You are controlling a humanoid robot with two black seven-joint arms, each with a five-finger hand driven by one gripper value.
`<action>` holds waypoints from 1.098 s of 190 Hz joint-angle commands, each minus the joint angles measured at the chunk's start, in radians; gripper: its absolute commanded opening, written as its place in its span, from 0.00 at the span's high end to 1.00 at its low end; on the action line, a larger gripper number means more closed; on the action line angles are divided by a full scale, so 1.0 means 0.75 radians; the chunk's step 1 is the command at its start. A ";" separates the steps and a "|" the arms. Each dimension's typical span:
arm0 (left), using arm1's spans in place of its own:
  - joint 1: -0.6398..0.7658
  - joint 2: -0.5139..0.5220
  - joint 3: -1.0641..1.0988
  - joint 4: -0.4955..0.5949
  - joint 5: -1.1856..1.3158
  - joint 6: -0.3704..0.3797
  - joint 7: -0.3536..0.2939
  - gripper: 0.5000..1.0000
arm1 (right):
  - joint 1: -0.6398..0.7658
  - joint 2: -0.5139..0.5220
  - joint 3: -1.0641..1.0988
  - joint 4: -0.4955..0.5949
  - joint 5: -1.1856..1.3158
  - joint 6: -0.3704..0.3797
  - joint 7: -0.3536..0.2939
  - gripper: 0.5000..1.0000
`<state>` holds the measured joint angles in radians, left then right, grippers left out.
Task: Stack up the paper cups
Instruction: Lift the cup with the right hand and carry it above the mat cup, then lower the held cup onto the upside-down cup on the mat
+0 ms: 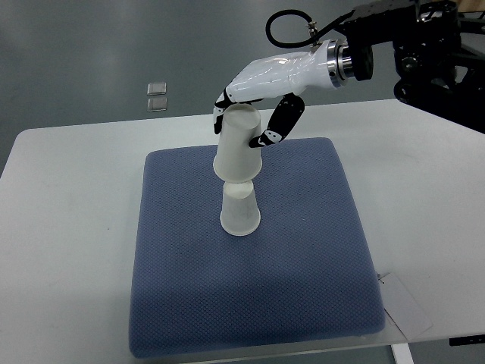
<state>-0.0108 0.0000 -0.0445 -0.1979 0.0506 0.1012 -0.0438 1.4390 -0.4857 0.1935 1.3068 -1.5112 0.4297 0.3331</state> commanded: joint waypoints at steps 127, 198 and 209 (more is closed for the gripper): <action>0.000 0.000 0.000 0.000 0.000 0.000 0.001 0.00 | -0.055 0.085 -0.047 -0.075 -0.047 -0.017 -0.013 0.98; 0.000 0.000 0.000 0.000 0.000 0.000 0.001 0.00 | -0.094 0.081 -0.037 -0.096 -0.032 -0.070 -0.025 0.47; 0.000 0.000 0.000 0.000 0.000 0.000 0.001 0.00 | -0.100 0.079 -0.035 -0.096 -0.026 -0.070 -0.025 0.36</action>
<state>-0.0107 0.0000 -0.0445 -0.1979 0.0506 0.1012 -0.0435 1.3705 -0.4238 0.1641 1.2350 -1.5383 0.3766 0.3147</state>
